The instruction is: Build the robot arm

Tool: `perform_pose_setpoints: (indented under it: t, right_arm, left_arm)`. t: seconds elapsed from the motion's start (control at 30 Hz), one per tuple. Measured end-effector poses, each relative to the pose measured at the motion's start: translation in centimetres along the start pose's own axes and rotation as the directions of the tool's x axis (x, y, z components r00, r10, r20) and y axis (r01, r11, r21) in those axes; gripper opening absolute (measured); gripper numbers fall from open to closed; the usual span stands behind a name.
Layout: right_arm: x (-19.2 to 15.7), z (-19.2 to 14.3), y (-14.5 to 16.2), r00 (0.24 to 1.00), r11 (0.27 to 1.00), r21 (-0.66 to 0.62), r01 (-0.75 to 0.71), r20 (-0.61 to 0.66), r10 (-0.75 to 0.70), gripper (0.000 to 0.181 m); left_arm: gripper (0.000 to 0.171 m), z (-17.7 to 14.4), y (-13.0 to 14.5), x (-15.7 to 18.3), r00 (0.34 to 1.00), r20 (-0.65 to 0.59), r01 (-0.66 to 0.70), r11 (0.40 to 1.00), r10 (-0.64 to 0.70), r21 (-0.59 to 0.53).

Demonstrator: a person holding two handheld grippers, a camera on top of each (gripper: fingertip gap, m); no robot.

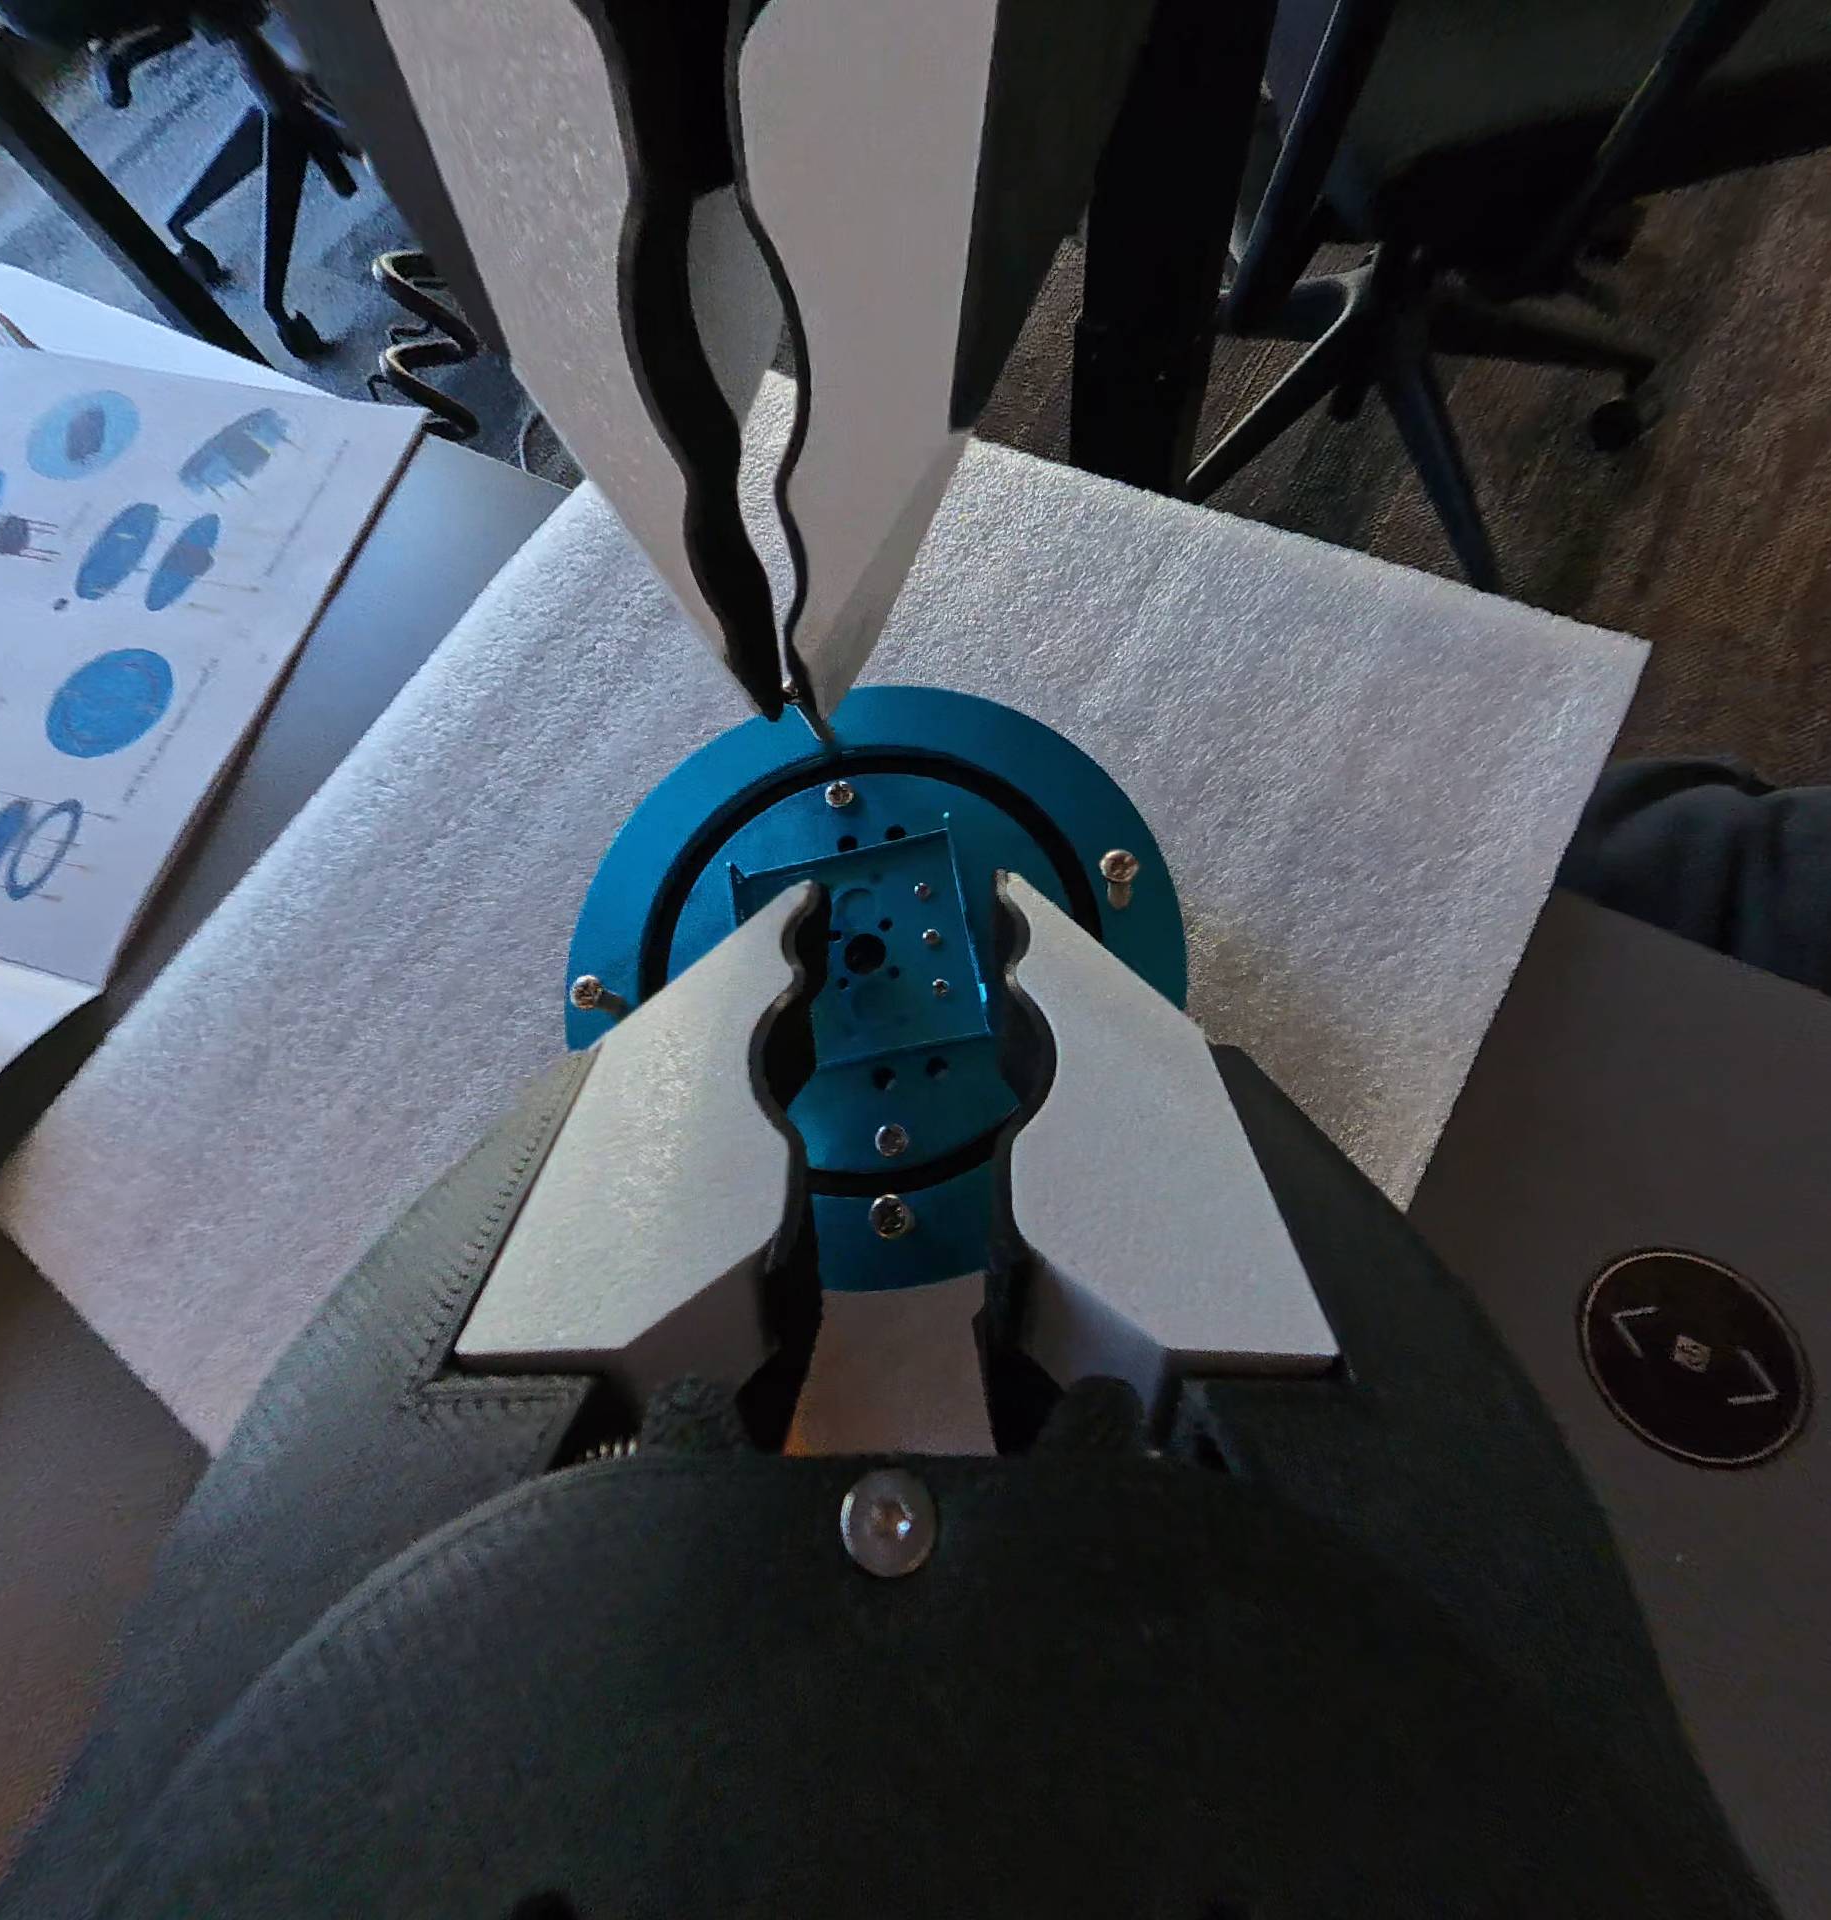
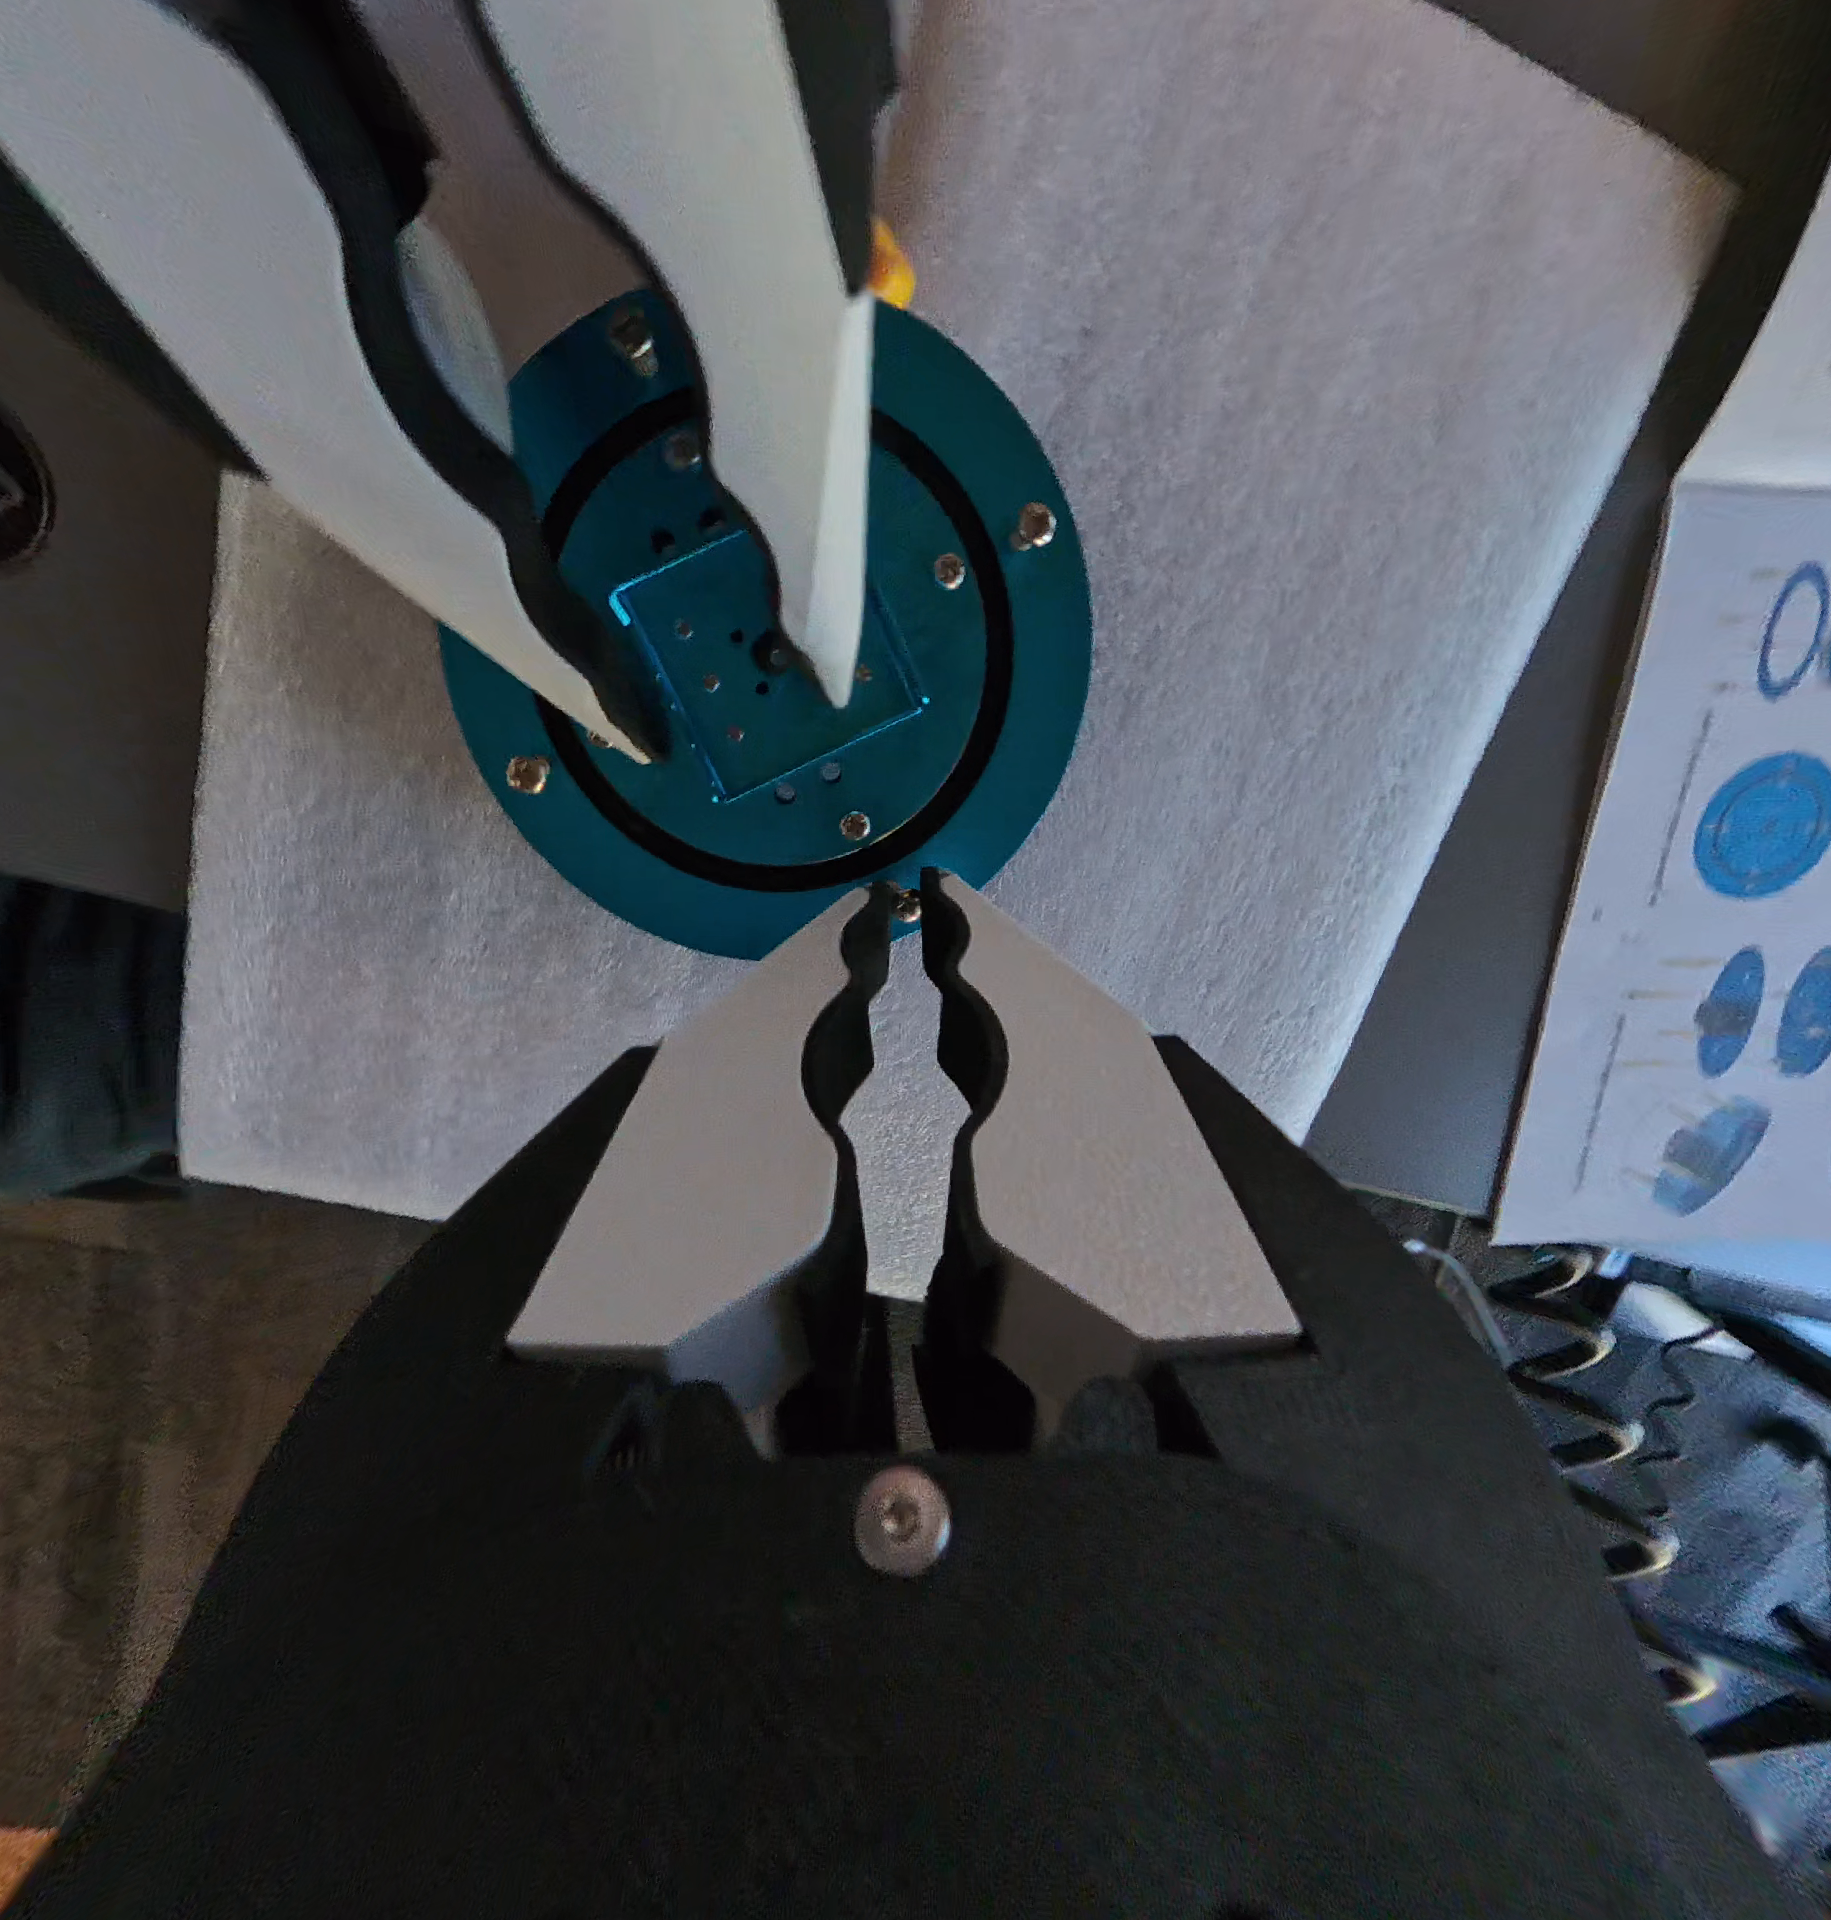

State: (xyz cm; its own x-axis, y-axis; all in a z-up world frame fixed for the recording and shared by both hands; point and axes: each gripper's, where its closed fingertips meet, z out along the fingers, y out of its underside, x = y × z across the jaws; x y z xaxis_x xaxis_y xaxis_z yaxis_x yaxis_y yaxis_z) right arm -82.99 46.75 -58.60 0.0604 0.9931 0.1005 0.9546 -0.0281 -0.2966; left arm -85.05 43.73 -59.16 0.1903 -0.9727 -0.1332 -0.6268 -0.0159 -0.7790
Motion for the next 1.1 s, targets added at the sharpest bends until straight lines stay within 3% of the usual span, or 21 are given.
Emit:
perform_pose_setpoints:
  t: [0.1,0.2,0.3,0.37,0.47,0.57,0.8,0.97,1.1]
  right_arm:
    - [0.2,0.0,0.0,0.985,0.986,-0.007,-0.165,-0.042,0.165,0.005]
    - [0.3,0.1,0.1,0.913,0.918,0.003,-0.396,-0.102,0.394,0.005]
    - [0.4,0.2,0.1,0.874,0.883,0.032,-0.468,-0.132,0.468,0.005]
    - [-0.1,0.1,0.2,0.916,0.920,0.011,-0.391,-0.098,0.390,0.007]
    - [0.2,-0.9,-0.1,0.985,0.989,0.037,-0.144,-0.090,0.146,0.014]
    - [-0.4,-1.6,-0.6,0.993,0.990,0.100,0.104,-0.070,-0.098,0.014]
    - [-0.6,-0.1,0.2,0.996,0.995,0.031,0.092,-0.002,-0.092,0.005]
    - [-0.1,0.1,0.2,0.987,0.987,0.022,-0.158,-0.014,0.158,0.005]
    - [-0.1,0.1,0.5,0.886,0.892,0.050,-0.450,-0.101,0.453,0.005]
  left_arm:
    - [0.030,0.0,0.0,0.0,0.999,-0.022,0.042,0.999,-0.042,0.010]
    - [0.030,0.0,0.0,0.0,0.996,-0.051,0.080,0.997,-0.079,0.023]
    - [0.034,0.0,-0.1,-0.1,0.996,-0.052,0.068,0.997,-0.066,0.031]
    - [0.036,-0.2,-0.5,-0.3,0.998,-0.031,0.051,0.997,-0.049,0.051]
    - [0.036,-1.1,-1.8,-0.4,0.996,-0.058,0.075,0.990,-0.068,0.120]
    - [0.036,-1.2,-1.9,-1.1,0.996,-0.061,0.065,0.993,-0.059,0.103]
    - [0.034,0.7,-1.2,-1.6,0.998,-0.066,0.025,1.000,-0.024,0.017]
    - [0.031,1.2,-0.8,-1.7,0.998,-0.058,0.033,0.999,-0.032,0.011]
    - [0.031,1.3,-0.9,-1.7,0.997,-0.058,0.041,0.999,-0.040,0.014]
